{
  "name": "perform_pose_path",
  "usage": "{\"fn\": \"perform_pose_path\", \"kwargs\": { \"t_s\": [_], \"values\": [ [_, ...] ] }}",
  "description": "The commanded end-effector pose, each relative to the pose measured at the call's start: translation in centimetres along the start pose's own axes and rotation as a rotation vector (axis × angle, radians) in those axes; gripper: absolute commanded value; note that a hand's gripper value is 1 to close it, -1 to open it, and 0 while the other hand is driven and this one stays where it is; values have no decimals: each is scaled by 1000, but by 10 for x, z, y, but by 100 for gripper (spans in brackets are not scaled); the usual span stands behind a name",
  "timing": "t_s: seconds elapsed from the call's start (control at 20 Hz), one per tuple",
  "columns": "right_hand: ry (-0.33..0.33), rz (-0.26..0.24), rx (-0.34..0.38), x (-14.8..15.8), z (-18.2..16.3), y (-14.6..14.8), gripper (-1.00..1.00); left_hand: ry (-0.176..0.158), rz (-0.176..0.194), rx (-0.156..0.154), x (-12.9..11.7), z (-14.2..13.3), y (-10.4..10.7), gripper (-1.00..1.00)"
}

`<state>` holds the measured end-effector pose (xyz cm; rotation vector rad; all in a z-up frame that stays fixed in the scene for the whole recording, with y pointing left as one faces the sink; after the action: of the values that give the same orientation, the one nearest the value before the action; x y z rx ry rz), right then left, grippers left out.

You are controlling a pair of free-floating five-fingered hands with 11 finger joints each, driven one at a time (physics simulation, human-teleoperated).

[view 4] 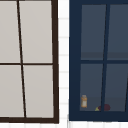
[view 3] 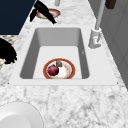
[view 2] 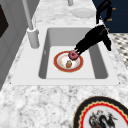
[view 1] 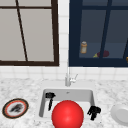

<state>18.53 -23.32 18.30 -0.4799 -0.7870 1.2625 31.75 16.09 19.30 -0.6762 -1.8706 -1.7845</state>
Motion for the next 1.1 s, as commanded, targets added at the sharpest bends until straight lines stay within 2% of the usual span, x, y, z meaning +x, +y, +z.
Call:
{"fn": "perform_pose_path", "kwargs": {
  "t_s": [0.0, 0.2, 0.35, 0.6, 0.9, 1.05],
  "values": [
    [0, 0, 0, 0, 0, 0, 0, 5, 0, -5, 36, 12, -2, -100],
    [0, 0, 0, 0, 0, 0, 0, 9, -20, -11, 69, 18, -13, -100],
    [0, 0, 0, 0, 0, 0, 0, 4, -65, -6, 90, 20, -24, -100],
    [0, 0, 0, 0, 0, 0, 0, 0, -102, -11, 122, 20, -37, -100],
    [0, 0, 0, 0, 0, 0, 0, -12, -196, -15, 150, 22, -44, -100],
    [0, 0, 0, 0, 0, 0, 0, -5, -167, -12, 161, 29, -59, -100]
  ]
}}
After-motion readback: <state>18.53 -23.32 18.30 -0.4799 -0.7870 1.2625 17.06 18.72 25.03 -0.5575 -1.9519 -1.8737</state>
